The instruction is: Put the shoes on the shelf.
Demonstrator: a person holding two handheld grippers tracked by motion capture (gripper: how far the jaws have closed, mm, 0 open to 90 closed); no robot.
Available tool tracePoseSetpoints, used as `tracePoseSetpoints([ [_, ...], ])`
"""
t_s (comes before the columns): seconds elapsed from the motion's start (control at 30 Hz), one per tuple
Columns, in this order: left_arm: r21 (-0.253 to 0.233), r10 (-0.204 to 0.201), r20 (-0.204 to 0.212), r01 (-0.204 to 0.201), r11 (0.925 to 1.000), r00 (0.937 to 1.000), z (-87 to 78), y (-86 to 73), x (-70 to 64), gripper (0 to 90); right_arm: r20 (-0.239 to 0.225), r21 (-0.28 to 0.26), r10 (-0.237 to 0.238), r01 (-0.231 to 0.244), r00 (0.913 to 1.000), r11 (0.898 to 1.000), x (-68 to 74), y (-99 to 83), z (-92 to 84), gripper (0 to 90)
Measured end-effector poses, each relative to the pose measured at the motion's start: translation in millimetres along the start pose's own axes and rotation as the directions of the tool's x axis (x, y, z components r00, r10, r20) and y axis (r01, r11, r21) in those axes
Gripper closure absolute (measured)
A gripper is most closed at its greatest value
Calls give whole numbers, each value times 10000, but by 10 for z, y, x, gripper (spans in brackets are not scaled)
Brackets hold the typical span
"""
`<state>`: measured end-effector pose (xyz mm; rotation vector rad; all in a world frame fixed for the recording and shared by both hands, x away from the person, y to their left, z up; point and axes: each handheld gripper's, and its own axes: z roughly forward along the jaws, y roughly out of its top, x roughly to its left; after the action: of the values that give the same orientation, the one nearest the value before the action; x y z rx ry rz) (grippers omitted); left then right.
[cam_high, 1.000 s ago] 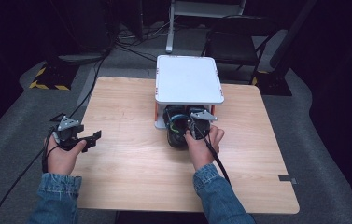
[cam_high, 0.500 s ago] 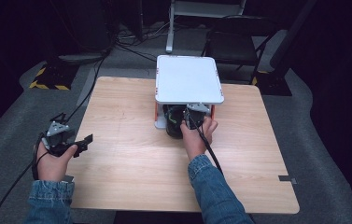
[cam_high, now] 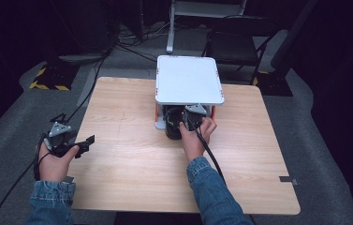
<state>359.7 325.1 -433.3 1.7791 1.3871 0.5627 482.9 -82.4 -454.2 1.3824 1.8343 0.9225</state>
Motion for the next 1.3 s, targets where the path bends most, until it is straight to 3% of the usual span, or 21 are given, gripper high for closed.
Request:
tracePoseSetpoints([
  [0.17,15,37,67,-37,10000,10000,34,24,-27,238,-267,-1188,427,-456,9987,9919,-10,27,-117,263],
  [0.23,29,54,93,-54,10000,9999,49,33,-34,238,-412,-1262,292,-342,9987,9914,0,36,-195,261],
  [0.33,22,44,125,-44,10000,9999,64,44,-44,238,-618,-1898,221,-335,9978,9812,28,8,-339,253],
  [0.47,29,145,171,-145,9999,9997,91,61,-62,238,-803,-2347,147,-332,9967,9715,13,-83,-535,231],
  [0.67,87,216,246,-218,9997,9995,133,81,-110,238,-1203,-2138,224,-479,9925,9757,-19,-320,-746,193],
  [0.77,152,247,300,-252,9996,9992,147,84,-132,238,-1271,-1736,707,-923,9894,9805,9,-454,-796,195],
  [0.83,130,295,293,-299,9995,9991,154,85,-139,237,-1382,-1492,779,-986,9873,9839,38,-536,-811,195],
  [0.97,146,268,266,-272,9995,9993,154,82,-138,238,-1096,-1275,744,-883,9912,9879,112,-726,-770,188],
  [1.07,171,299,269,-304,9994,9992,156,78,-141,238,-877,-1114,860,-956,9924,9892,151,-805,-688,179],
  [1.17,206,306,274,-312,9993,9992,159,74,-144,237,-642,-713,670,-715,9957,9949,193,-849,-596,180],
  [1.3,225,320,269,-326,9992,9991,167,66,-147,237,-480,-843,1162,-1199,9921,9892,246,-845,-496,179],
])
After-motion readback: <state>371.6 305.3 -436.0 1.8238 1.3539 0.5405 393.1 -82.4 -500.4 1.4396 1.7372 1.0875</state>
